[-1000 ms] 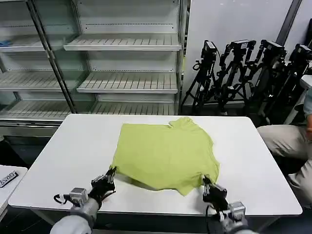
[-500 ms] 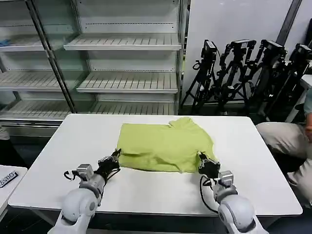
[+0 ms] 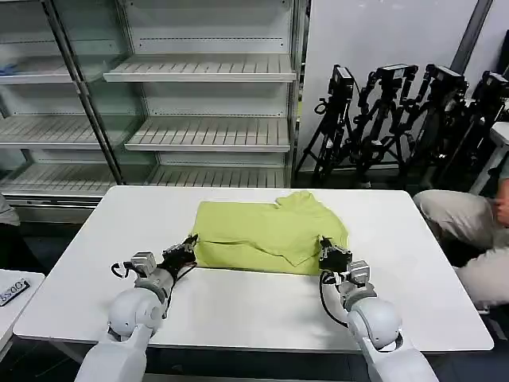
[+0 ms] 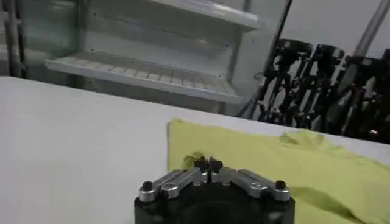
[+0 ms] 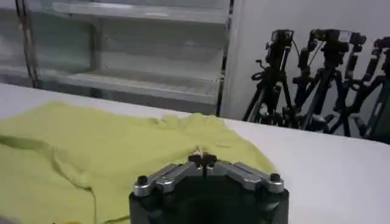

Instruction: Fold and organize the clothes.

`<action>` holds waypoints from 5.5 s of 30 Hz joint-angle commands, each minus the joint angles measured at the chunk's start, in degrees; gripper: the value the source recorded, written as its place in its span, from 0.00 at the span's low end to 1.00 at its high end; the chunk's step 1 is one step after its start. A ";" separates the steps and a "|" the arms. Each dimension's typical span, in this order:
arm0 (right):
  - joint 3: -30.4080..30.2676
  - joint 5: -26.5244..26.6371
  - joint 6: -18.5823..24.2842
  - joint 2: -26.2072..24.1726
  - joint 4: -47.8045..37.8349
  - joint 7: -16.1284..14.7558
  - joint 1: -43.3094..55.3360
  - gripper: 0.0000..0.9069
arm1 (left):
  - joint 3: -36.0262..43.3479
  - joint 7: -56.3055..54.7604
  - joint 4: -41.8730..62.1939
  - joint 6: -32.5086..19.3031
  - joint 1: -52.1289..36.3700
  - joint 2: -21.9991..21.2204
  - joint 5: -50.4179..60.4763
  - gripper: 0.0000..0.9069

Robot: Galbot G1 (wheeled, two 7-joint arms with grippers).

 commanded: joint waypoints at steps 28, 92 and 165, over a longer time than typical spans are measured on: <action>7.84 6.09 -7.79 -3.11 12.09 4.18 -14.73 0.00 | 1.88 -0.62 -3.89 3.26 6.72 3.43 7.20 0.02; 3.53 5.63 -6.84 -3.80 12.80 6.87 -3.85 1.00 | -1.18 2.77 -14.20 3.18 8.02 10.98 9.82 1.00; -7.44 12.65 -5.14 5.21 -18.48 6.62 19.69 0.00 | 7.36 6.05 9.89 3.09 -9.97 10.60 1.16 0.01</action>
